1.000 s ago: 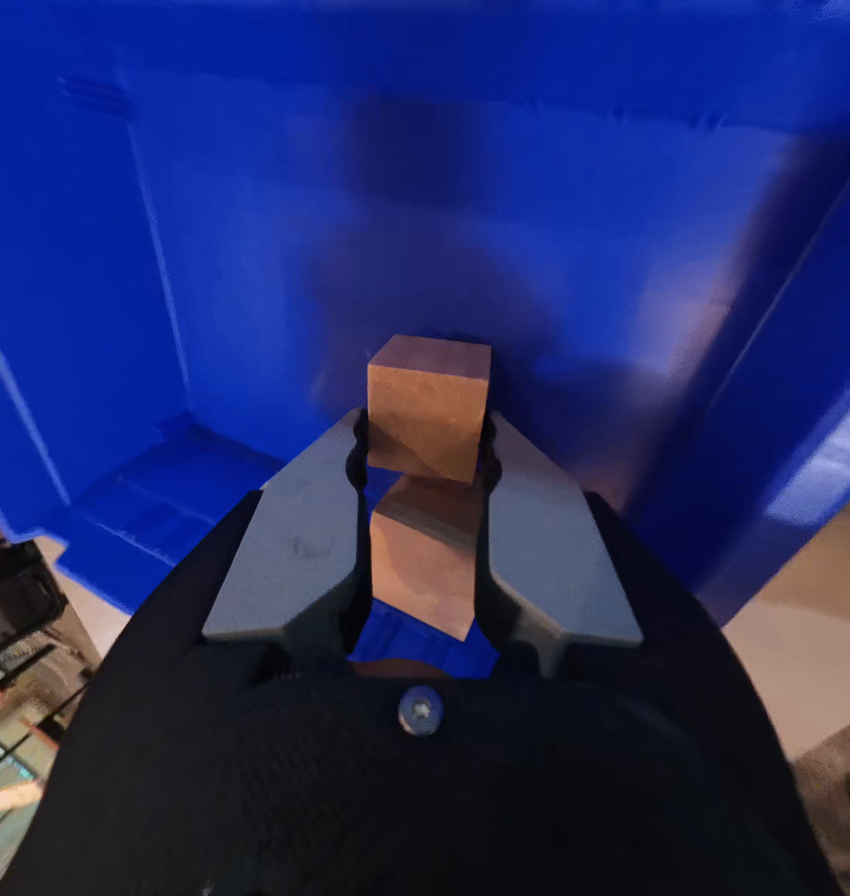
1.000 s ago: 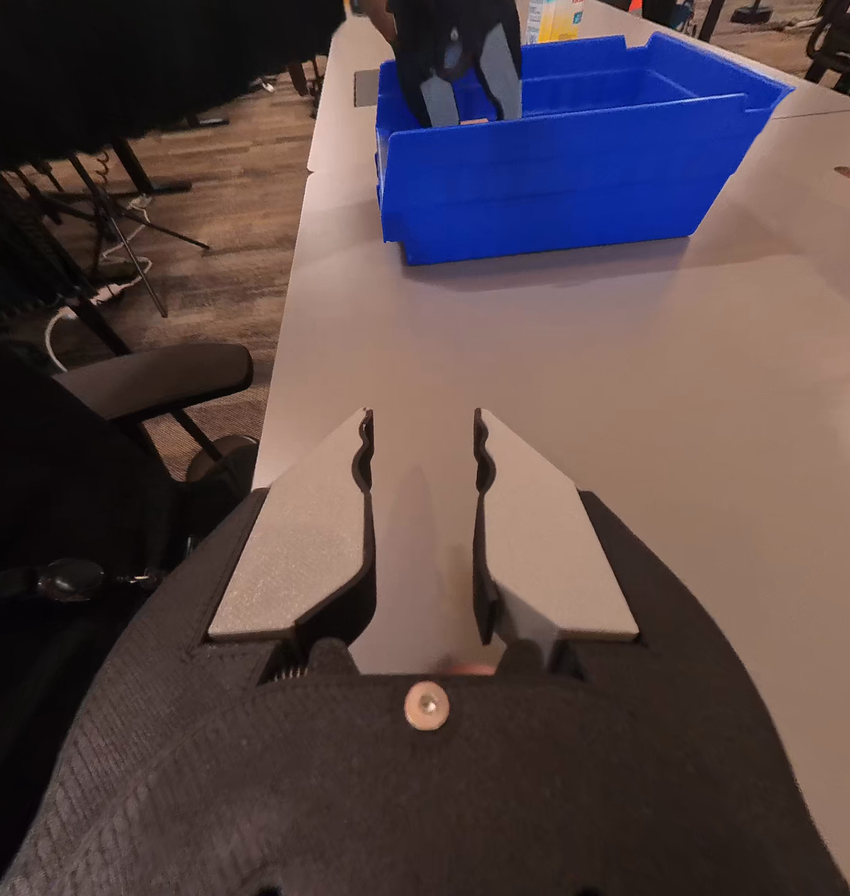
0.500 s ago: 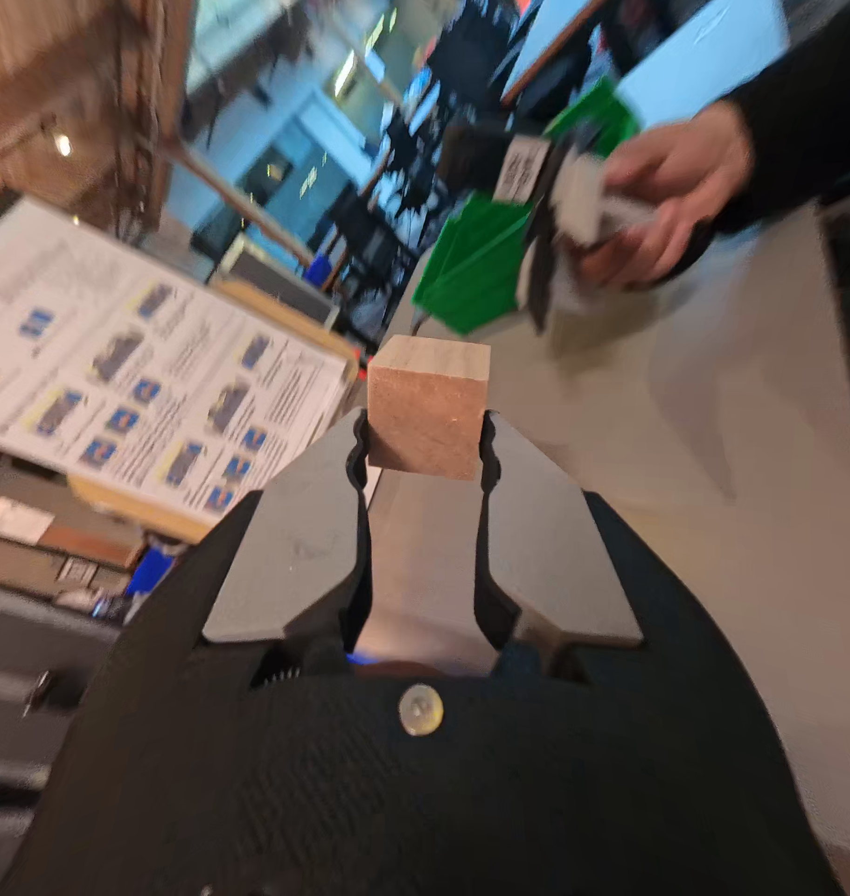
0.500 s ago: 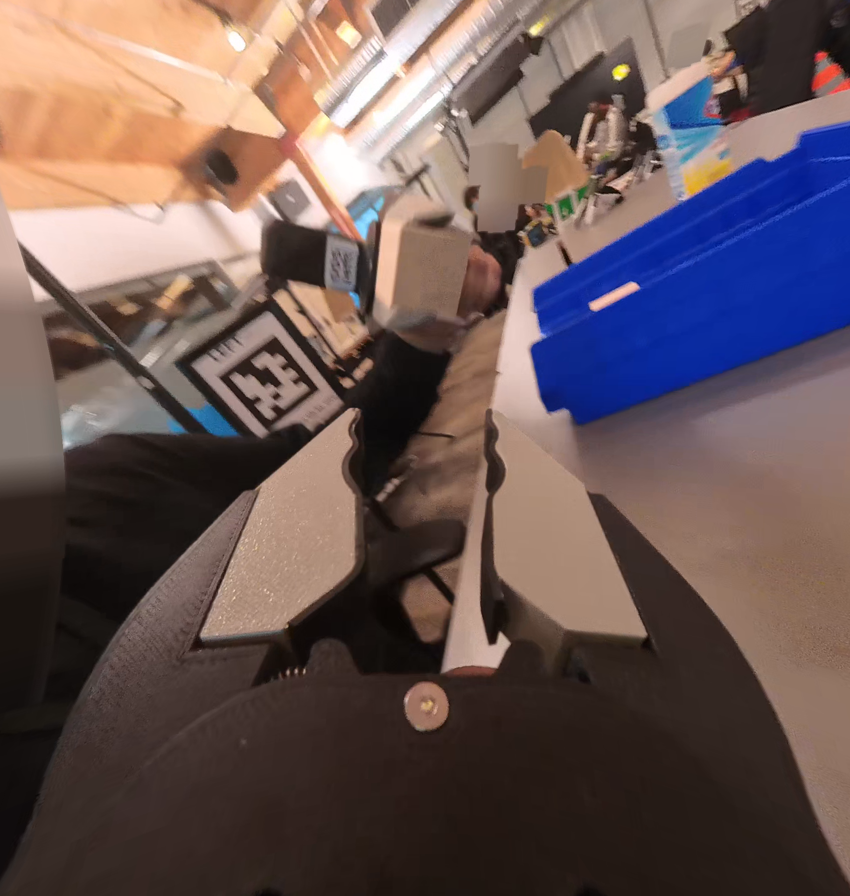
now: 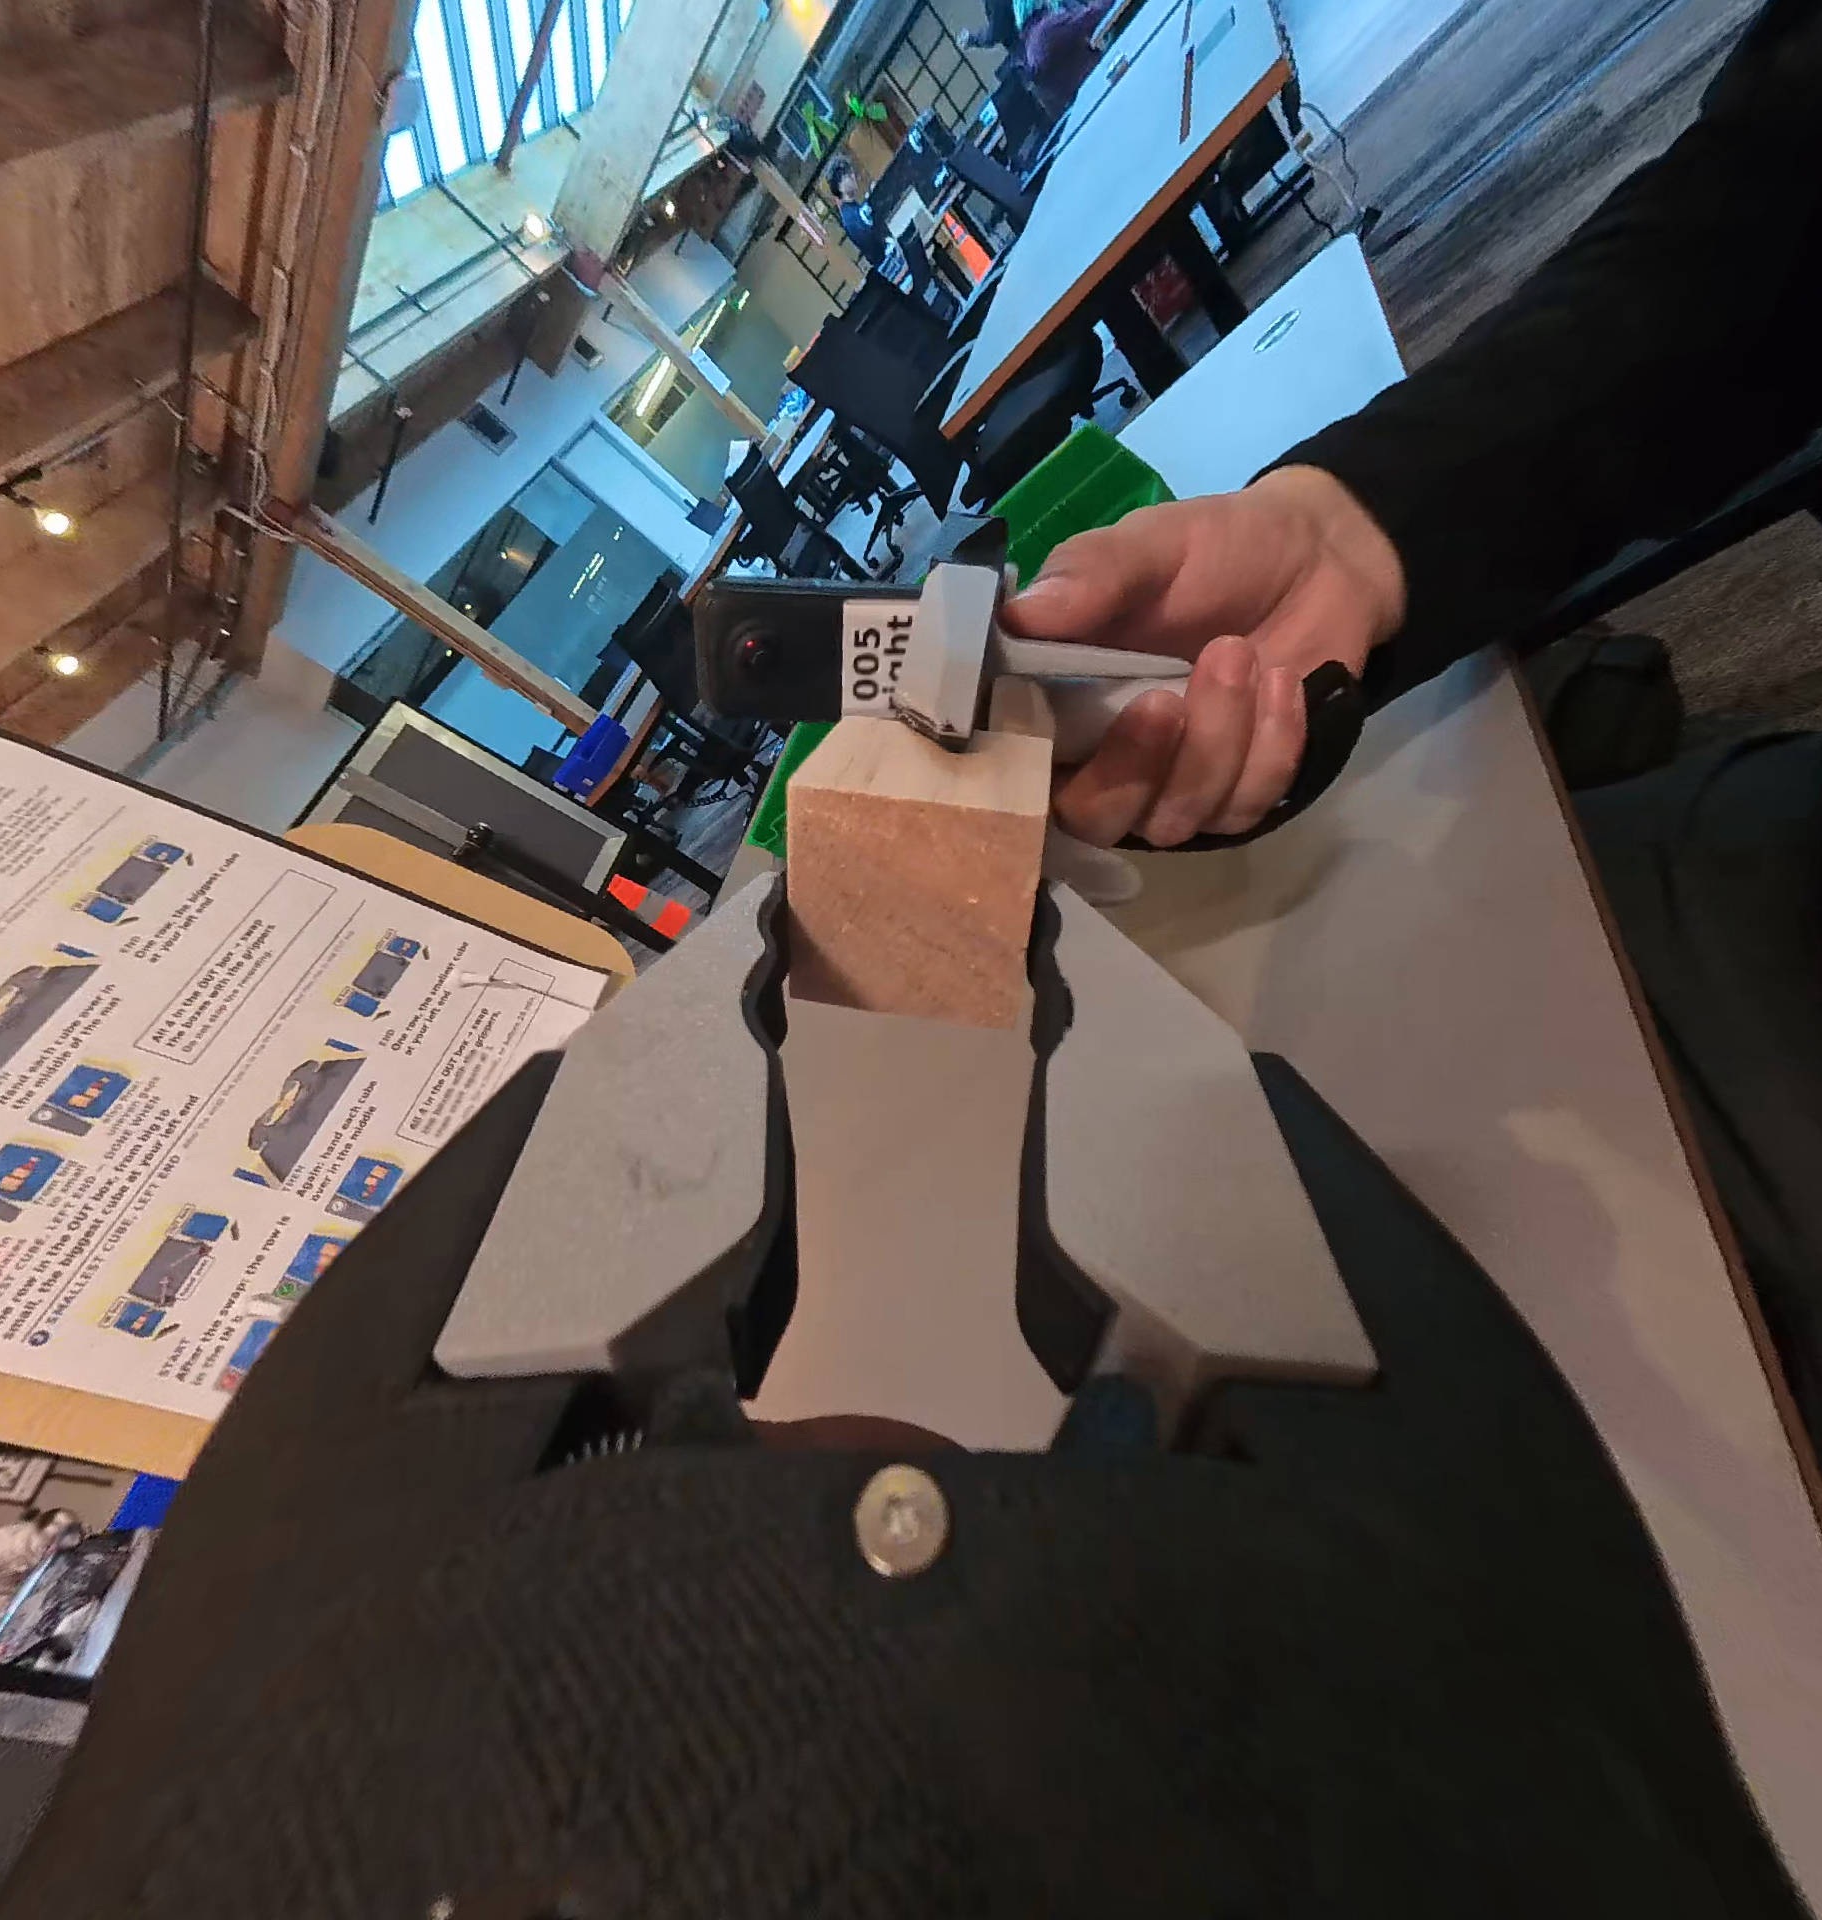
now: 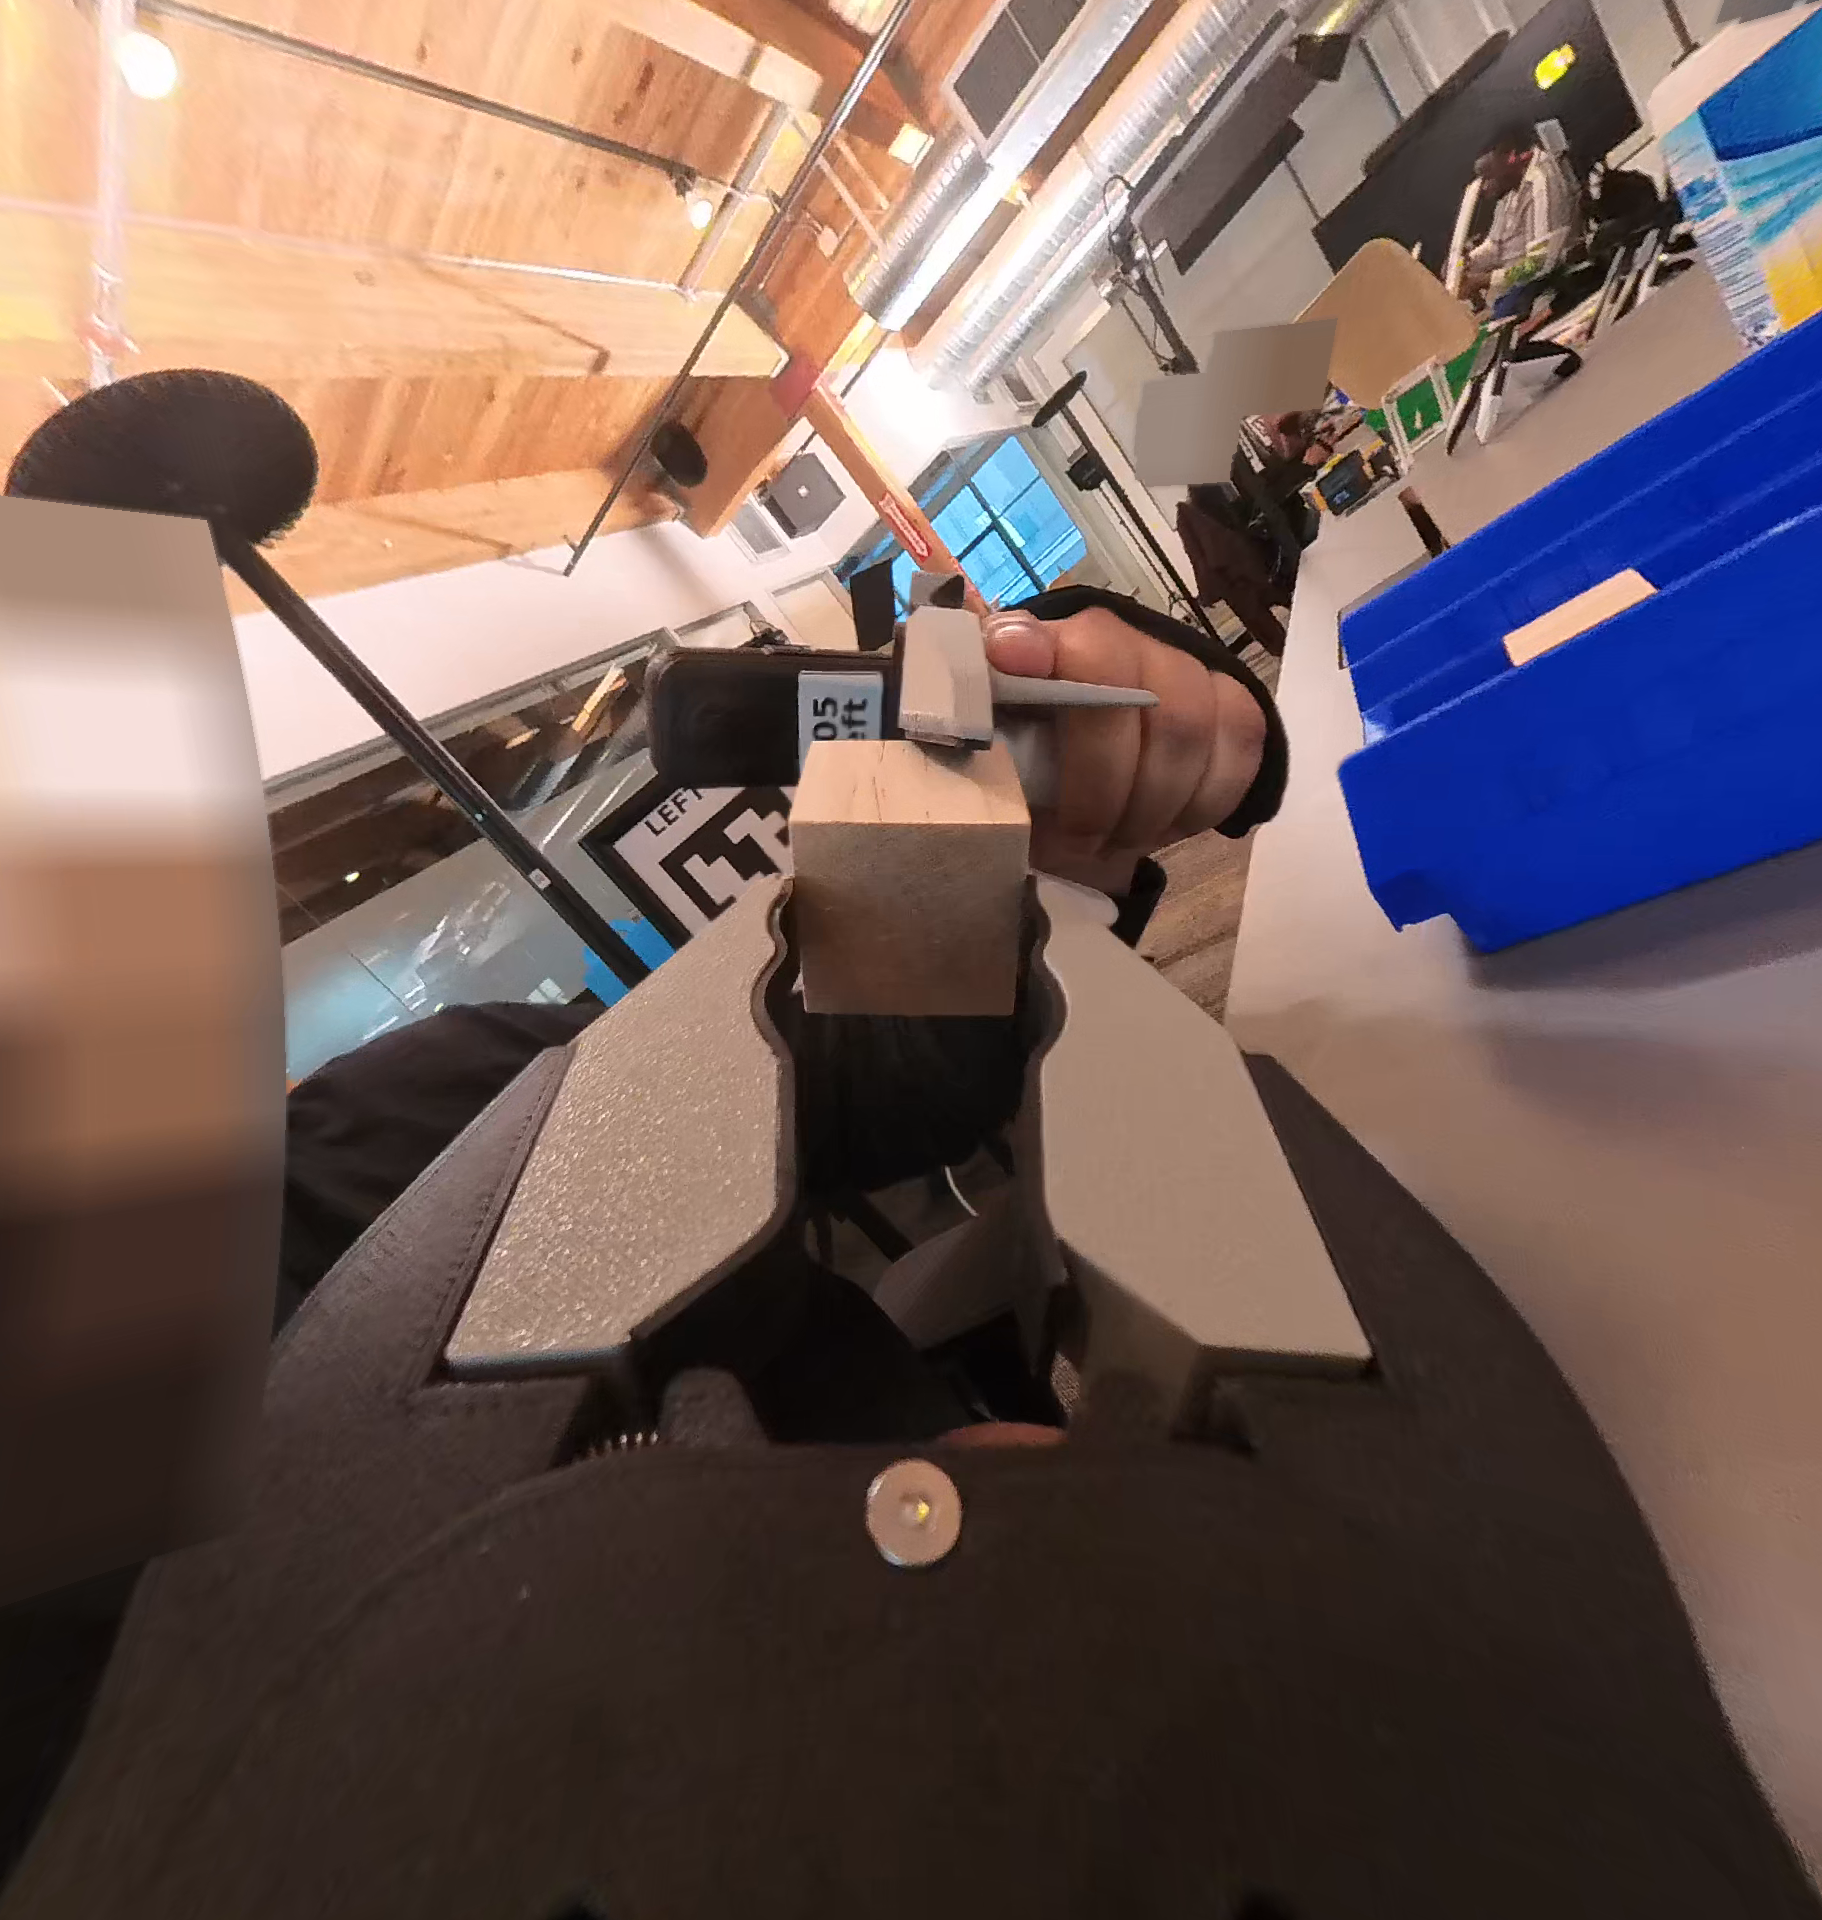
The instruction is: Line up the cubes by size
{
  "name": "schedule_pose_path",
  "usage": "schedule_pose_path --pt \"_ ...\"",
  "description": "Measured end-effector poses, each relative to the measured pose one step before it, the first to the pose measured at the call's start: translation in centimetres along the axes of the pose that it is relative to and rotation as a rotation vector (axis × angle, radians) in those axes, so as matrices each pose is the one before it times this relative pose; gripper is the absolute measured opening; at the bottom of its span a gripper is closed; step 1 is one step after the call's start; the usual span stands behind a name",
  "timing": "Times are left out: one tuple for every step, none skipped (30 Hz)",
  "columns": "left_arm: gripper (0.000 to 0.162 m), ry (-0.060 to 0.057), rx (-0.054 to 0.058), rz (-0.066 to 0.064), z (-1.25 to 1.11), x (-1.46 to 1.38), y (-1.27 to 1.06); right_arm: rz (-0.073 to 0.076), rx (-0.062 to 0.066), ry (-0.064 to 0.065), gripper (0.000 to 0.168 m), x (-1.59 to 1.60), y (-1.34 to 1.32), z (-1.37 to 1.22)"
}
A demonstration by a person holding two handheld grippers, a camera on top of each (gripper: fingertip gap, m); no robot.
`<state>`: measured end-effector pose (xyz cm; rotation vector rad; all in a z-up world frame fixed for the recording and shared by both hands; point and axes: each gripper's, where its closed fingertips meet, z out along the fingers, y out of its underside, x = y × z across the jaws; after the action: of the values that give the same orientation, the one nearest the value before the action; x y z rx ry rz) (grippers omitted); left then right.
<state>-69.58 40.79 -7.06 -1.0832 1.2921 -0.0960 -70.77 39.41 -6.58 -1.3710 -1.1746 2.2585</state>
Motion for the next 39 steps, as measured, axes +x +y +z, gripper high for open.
schedule_pose_path --pt "0.044 -0.0027 -0.0088 -0.003 0.086 0.068 0.259 0.0053 0.0018 0.0117 0.04 0.216 0.043 -0.09" --pt "0.044 0.0001 -0.006 -0.0124 0.047 0.083 0.221 0.0066 0.0007 0.0112 0.04 0.176 0.065 -0.056" --pt "0.044 0.0017 -0.0055 -0.0142 0.014 0.073 0.205 0.0079 0.0018 0.0117 0.04 0.174 0.057 -0.02" --pt "0.044 0.0019 -0.0061 -0.005 -0.003 0.086 0.225 0.0048 0.0004 0.0139 0.04 0.185 0.095 -0.002" --pt "0.044 -0.0022 -0.0046 0.0001 -0.045 0.051 0.183 -0.0011 0.0012 0.0139 0.04 0.151 0.072 0.01" --pt "0.044 -0.0116 0.0019 -0.0023 -0.093 -0.058 0.091 -0.0058 0.0051 0.0077 0.04 0.02 -0.03 -0.036" --pt "0.044 -0.0193 0.0078 -0.0022 -0.176 -0.166 0.0 -0.0048 0.0094 0.0038 0.04 -0.076 -0.163 -0.189" --pt "0.044 -0.0257 0.0092 0.0002 -0.262 -0.266 -0.035 -0.0064 0.0117 0.012 0.04 -0.035 -0.284 -0.364" --pt "0.041 -0.0251 0.0061 -0.0053 -0.344 -0.279 0.037 -0.0115 0.0107 0.0207 0.04 -0.077 -0.368 -0.526" --pt "0.037 -0.0141 0.0007 -0.0149 -0.367 -0.141 0.168 -0.0203 0.0029 0.0244 0.039 -0.248 -0.397 -0.721" --pt "0.032 0.0061 -0.0081 -0.0244 -0.327 0.156 0.362 -0.0362 -0.0039 0.0315 0.04 -0.403 -0.471 -0.943" --pt "0.025 0.0227 -0.0188 -0.0316 -0.223 0.457 0.593 -0.0476 -0.0079 0.0369 0.04 -0.525 -0.583 -1.185" --pt "0.025 0.0256 -0.0239 -0.0337 -0.06 0.591 0.722 -0.0524 -0.009 0.047 0.04 -0.471 -0.742 -1.441" --pt "0.026 0.0213 -0.0172 -0.0339 0.073 0.617 0.649 -0.0566 -0.0086 0.0544 0.04 -0.327 -0.901 -1.677" --pt "0.025 0.0216 -0.0067 -0.035 0.18 0.646 0.533 -0.0599 -0.0111 0.0633 0.04 -0.053 -1.013 -1.855" --pt "0.021 0.0232 -0.0059 -0.0329 0.267 0.625 0.514 -0.0686 -0.0156 0.0772 0.04 0.404 -1.042 -2.017" --pt "0.012 0.0113 -0.011 -0.0305 0.389 0.355 0.56 -0.0693 -0.0348 0.0855 0.039 0.911 -0.744 -2.061" --pt "0.002 -0.002 -0.0184 -0.0296 0.504 0.065 0.633 -0.0676 -0.0643 0.0933 0.039 1.461 -0.182 -2.022" --pt "0.0 -0.0079 -0.0271 -0.0269 0.624 -0.094 0.723 -0.07 -0.0708 0.1133 0.04 2.084 0.24 -1.988" --pt "0.0 -0.0119 -0.0342 -0.0292 0.729 -0.208 0.804 -0.0661 -0.0819 0.1175 0.04 2.464 0.792 -1.801" --pt "0.0 -0.0086 -0.0393 -0.0348 0.811 -0.204 0.818 -0.0454 -0.0921 0.1184 0.04 2.755 1.352 -1.482" --pt "0.0 -0.0013 -0.0393 -0.0422 0.815 -0.107 0.766 -0.0252 -0.0838 0.0754 0.04 2.271 1.598 -1.003" --pt "0.0 0.015 -0.0377 -0.0483 0.757 0.118 0.673 -0.0212 -0.0812 0.0342 0.04 1.669 1.79 -0.523" --pt "0.0 0.0288 -0.0342 -0.0426 0.65 0.308 0.502 -0.0201 -0.0754 0.0268 0.04 1.429 1.858 -0.193" --pt "0.0 0.0245 -0.0238 -0.0266 0.466 0.278 0.267 -0.0329 -0.0696 0.008 0.04 0.903 1.823 0.121" --pt "0.0 0.0159 -0.0193 -0.0084 0.308 0.215 0.158 -0.0384 -0.065 -0.006 0.04 0.419 1.723 0.401" --pt "0.0 0.0035 -0.0178 0.0056 0.191 0.071 0.104 -0.0253 -0.071 0.0112 0.04 0.558 1.658 0.618" --pt "0.0 -0.0046 -0.0135 0.0118 0.112 -0.003 0.026 -0.0345 -0.076 0.0056 0.04 0.358 1.566 0.834" --pt "0.0 -0.0019 -0.0076 0.0113 0.045 0.057 -0.041 -0.0375 -0.0628 -0.0134 0.04 -0.047 1.211 0.98" --pt "0.0 0.0038 -0.0061 0.0073 0.023 0.14 -0.052 -0.0321 -0.0602 -0.0138 0.04 -0.034 1.009 1.042" --pt "0.0 0.0054 -0.0072 0.004 0.02 0.146 0.006 -0.0279 -0.0568 -0.0187 0.04 -0.109 0.789 1.037" --pt "0.0 0.0017 -0.0085 0.0041 0.021 0.092 0.09 -0.0226 -0.0458 -0.0234 0.04 -0.146 0.512 0.949" --pt "0.002 -0.0072 -0.0112 0.005 0.022 -0.045 0.199 -0.0214 -0.0369 -0.0195 0.041 -0.08 0.334 0.832" --pt "0.006 -0.0116 -0.0163 0.0066 0.018 -0.101 0.34 -0.0228 -0.0303 -0.0129 0.041 -0.008 0.226 0.693" --pt "0.007 -0.0067 -0.02 0.009 -0.011 -0.022 0.442 -0.0207 -0.0269 -0.0152 0.041 -0.041 0.179 0.557" --pt "0.006 -0.0013 -0.0167 0.0073 -0.074 0.072 0.44 -0.0174 -0.015 -0.0229 0.04 -0.186 0.022 0.446" --pt "0.006 0.0016 -0.0119 0.0029 -0.123 0.106 0.383 -0.0118 -0.0085 -0.0259 0.04 -0.254 -0.071 0.351" --pt "0.006 0.0019 -0.0093 -0.0014 -0.153 0.08 0.342 -0.0066 -0.0144 -0.0179 0.04 -0.113 -0.005 0.3" --pt "0.006 0.0007 -0.007 -0.0035 -0.186 0.016 0.308 -0.0095 -0.0103 -0.0015 0.04 0.109 -0.081 0.24"
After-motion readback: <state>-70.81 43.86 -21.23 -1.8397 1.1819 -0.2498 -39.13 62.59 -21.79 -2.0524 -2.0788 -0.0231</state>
